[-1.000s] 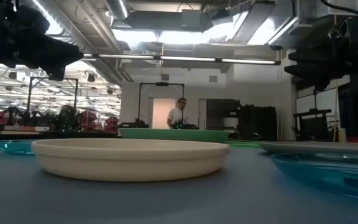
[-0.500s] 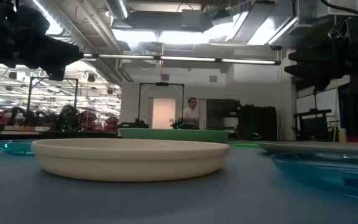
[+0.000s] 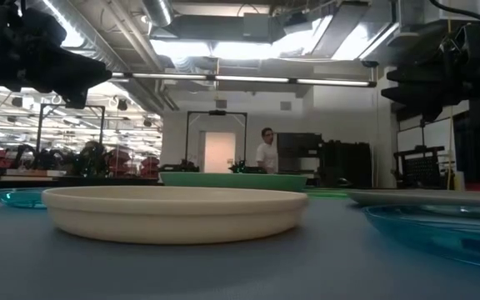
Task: Stack plastic plates
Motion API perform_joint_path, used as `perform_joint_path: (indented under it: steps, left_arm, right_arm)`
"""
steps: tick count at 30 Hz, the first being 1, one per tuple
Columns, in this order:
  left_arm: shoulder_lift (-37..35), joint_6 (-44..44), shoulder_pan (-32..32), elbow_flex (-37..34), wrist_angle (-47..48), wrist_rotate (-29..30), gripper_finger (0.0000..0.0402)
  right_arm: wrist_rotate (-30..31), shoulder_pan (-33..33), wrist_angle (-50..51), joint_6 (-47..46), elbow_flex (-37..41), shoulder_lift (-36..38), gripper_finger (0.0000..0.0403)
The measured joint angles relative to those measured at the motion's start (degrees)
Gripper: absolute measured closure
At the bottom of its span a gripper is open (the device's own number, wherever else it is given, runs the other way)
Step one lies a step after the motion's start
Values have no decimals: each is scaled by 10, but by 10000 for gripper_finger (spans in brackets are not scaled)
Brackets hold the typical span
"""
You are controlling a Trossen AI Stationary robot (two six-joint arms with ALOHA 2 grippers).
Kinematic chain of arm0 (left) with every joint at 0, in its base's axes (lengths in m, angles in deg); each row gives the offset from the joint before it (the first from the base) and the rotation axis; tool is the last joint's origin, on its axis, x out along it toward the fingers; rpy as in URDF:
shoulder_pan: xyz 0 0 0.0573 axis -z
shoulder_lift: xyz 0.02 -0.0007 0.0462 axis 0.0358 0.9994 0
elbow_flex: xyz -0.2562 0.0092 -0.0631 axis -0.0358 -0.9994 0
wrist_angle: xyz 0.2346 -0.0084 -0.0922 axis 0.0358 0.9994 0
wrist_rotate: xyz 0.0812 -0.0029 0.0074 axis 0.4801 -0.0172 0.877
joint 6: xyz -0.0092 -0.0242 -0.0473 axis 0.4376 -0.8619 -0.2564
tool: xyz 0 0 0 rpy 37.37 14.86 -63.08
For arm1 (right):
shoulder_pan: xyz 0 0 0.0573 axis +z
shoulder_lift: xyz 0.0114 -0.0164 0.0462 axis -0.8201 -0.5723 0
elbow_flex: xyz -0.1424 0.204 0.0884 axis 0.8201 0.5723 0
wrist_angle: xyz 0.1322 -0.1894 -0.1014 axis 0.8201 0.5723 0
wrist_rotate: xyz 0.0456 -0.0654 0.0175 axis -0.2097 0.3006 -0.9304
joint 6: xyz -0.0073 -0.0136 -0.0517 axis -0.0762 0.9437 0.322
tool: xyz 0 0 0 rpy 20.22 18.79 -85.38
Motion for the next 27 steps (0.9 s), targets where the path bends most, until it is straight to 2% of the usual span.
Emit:
perform_joint_path:
  steps: [9,27]
  left_arm:
    - [0,0,0,0,0,0,313]
    - [0,0,0,0,0,0,313]
  right_arm:
    - [23,0,-2,2,0,0,180]
    - [12,0,-3,-4,0,0,180]
